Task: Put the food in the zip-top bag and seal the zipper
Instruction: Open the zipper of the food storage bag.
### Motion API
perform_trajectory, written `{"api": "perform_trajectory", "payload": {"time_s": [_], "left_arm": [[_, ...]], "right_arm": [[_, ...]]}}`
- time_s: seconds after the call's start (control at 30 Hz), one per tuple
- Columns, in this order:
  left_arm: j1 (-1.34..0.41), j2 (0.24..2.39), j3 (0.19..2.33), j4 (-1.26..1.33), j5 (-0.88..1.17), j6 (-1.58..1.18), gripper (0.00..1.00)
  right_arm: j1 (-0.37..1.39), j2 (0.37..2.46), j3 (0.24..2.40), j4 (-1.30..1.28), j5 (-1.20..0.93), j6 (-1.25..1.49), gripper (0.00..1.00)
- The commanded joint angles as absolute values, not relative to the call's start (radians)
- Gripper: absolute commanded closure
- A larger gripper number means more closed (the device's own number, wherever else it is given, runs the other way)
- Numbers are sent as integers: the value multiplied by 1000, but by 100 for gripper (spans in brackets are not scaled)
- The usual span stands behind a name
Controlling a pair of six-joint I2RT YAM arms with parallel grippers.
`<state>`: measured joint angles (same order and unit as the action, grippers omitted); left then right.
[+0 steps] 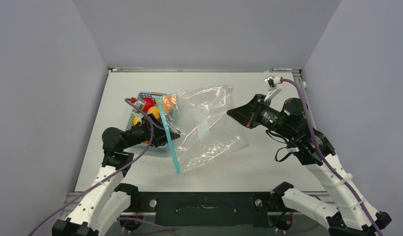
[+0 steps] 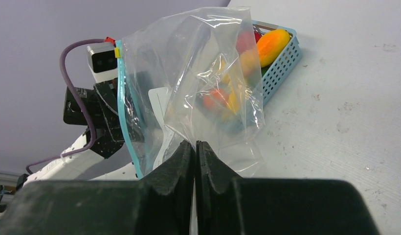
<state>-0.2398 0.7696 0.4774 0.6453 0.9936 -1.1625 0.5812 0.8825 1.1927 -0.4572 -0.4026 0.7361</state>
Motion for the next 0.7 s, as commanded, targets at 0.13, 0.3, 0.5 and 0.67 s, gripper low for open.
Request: {"api": "perform_trajectory", "payload": {"time_s": [0.13,0.3,0.5,0.67], "left_arm": [[-241,721,499,582,1010,-1091,61],[-240,711,495,578,1009,-1089,68],[-239,696,493,574,1009,-1088,81],[-240,686,495,569,1003,-1085,100]], "right_arm": [[572,874,1216,-431,-358,721,95],[572,869,1216,-437,-342,718,95],[572,861,1214,-448,-321,713,95],[572,861,1205,-453,-313,710,95]]}}
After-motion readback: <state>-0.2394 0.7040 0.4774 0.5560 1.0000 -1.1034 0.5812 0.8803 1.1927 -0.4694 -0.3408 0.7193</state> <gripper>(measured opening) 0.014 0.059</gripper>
